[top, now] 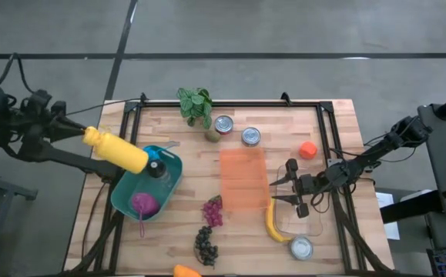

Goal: Pick & Place Food Item
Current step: Put the yellow water bottle into the green bin

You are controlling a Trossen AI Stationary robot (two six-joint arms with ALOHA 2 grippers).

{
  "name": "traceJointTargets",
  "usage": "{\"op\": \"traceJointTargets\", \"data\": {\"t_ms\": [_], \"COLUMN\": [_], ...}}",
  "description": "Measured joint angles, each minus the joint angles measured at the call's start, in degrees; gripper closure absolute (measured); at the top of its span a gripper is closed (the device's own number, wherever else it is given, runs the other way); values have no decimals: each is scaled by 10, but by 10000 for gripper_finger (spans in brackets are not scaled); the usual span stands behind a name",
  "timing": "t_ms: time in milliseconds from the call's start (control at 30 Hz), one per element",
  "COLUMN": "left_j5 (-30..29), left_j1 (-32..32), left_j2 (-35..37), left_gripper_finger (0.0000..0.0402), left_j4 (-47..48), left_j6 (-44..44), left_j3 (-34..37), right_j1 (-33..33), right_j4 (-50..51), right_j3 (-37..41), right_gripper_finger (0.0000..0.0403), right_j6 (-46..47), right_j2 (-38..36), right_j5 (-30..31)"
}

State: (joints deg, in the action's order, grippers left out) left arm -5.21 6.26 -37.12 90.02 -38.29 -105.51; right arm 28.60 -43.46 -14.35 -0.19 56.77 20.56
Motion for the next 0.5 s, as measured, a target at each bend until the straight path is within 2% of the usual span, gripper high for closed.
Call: {"op": "traceJointTargets", "data": {"t_ms": [267, 500], "left_j5": [0, 7], "left_j1": [-2, -17], "left_j2": [2, 7], "left_gripper_finger": [335, 335], "left_j4": [-1, 0], "left_j6": [-121, -203], "left_j3": [5, 48], "right_j1": [0, 0], "right_j4": [0, 0], "right_j3": [0, 0], "right_gripper_finger": [214, 214], "right_j6": [0, 0], "right_j2": [0, 0], "right_j5": [0, 0]}}
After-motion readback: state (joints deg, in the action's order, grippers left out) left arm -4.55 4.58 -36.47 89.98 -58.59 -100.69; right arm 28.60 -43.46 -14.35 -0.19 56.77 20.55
